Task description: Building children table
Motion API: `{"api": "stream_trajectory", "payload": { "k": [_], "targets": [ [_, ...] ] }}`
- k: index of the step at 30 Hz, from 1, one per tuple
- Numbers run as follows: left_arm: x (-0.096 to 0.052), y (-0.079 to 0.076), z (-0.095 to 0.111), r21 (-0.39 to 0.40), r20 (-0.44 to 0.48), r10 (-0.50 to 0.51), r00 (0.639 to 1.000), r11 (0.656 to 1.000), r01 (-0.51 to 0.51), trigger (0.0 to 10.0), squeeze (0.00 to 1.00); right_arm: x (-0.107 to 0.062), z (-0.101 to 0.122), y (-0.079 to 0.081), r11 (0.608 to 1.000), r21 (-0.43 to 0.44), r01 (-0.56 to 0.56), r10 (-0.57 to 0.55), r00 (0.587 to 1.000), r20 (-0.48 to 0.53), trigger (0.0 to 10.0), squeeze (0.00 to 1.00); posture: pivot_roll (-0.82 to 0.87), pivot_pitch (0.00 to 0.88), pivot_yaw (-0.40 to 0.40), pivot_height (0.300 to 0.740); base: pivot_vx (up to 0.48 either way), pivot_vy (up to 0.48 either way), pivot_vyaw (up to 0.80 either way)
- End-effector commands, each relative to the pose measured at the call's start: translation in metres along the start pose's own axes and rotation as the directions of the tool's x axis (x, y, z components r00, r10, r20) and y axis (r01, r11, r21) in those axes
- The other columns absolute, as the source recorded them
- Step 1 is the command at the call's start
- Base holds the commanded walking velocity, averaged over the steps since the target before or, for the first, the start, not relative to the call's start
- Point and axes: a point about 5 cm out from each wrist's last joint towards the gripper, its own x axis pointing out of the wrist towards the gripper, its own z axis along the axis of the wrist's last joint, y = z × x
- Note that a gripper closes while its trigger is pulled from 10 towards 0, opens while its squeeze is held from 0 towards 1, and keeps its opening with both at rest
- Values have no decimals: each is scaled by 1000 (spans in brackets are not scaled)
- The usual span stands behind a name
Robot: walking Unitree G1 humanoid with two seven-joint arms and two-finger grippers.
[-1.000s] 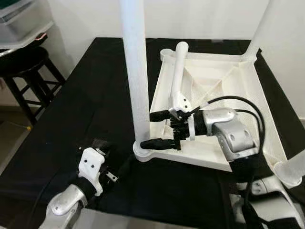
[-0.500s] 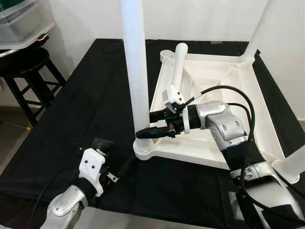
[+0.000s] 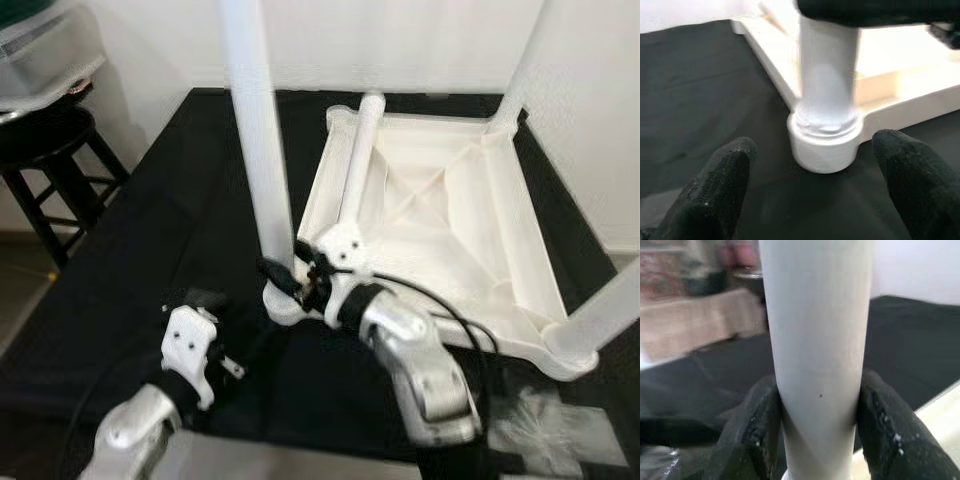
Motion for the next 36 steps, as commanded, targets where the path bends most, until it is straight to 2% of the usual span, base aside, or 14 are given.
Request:
{"api": "stream_trajectory", "payload": {
  "k": [1, 5, 6, 9, 10, 14, 20, 22, 23, 30, 33, 34, 35, 36],
  "targets": [
    [-4, 3, -5, -3, -28, 5, 1000, 1000, -5, 8667, 0, -9, -32, -11, 996, 1, 94, -92, 979, -180, 0, 0, -21, 212, 30, 740, 0, 0, 0],
    [-3, 3, -6, -2, -30, 6, 1000, 1000, -6, 8588, 0, -5, -29, -20, 994, -3, 109, -108, 978, -176, 0, 0, -9, 199, 28, 740, 0, 0, 0],
    [-3, 3, -7, -1, -30, 8, 1000, 1000, -8, 8745, 0, -1, -28, -20, 995, 9, 97, -94, 981, -172, 10000, 0, -8, 197, 26, 740, 0, 0, 0],
    [-4, 3, -7, 0, -31, 10, 999, 1000, -10, 8745, 0, 4, -23, -18, 996, 61, 64, -55, 988, -143, 10000, 0, -7, 195, 27, 740, 0, 0, 0],
    [-4, 3, -7, 0, -32, 9, 999, 1000, -9, 8706, 0, 7, -16, -20, 995, 97, 38, -29, 995, -98, 10000, 1000, -10, 189, 30, 740, 0, 0, 0],
    [-4, 3, -7, 0, -32, 8, 999, 1000, -8, 8706, 0, 7, -9, -19, 992, 120, 45, -36, 997, -71, 10000, 1000, -9, 187, 31, 740, 0, 0, 0],
    [-2, 1, -9, -1, -34, 3, 999, 1000, -3, 8667, 0, 15, 29, -38, 952, 42, -302, 298, 951, 80, 10000, 1000, 0, 168, 26, 740, 0, 0, 0],
    [-2, 1, -9, -1, -34, 3, 999, 1000, -3, 8667, 0, 15, 29, -38, 952, 42, -302, 298, 951, 80, 10000, 1000, 0, 168, 26, 740, 0, 0, 0],
    [-1, 1, -9, -2, -34, 3, 999, 1000, -3, 8706, 0, 12, 40, -45, 851, -95, -517, 523, 852, 42, 10000, 4, 5, 164, 25, 740, 0, 0, 0],
    [-1, -2, -10, -2, -37, 0, 999, 1000, 0, 8667, 0, 24, 58, -54, 653, -112, -749, 753, 658, -15, 10000, 0, 18, 155, 23, 740, 0, 0, 0],
    [-1, -2, -10, -2, -37, 0, 999, 1000, 0, 8667, 0, 30, 60, -54, 631, -97, -770, 772, 635, -19, 10000, 0, 24, 157, 20, 740, 0, 0, 0],
    [-2, -3, -10, -2, -37, -1, 999, 1000, 0, 8667, 0, 33, 59, -55, 618, -86, -782, 783, 621, -20, 8157, 0, 24, 159, 20, 740, 0, 0, 0],
    [-2, -3, -10, -2, -37, -1, 999, 1000, 0, 8667, 0, 33, 59, -55, 618, -86, -782, 783, 621, -20, 8157, 0, 24, 159, 20, 740, 0, 0, 0],
    [-2, -3, -10, -3, -37, -1, 999, 1000, 1, 8667, 0, 36, 57, -56, 608, -71, -791, 792, 611, -24, 0, 0, 27, 162, 17, 740, 0, 0, 0]
  ]
}}
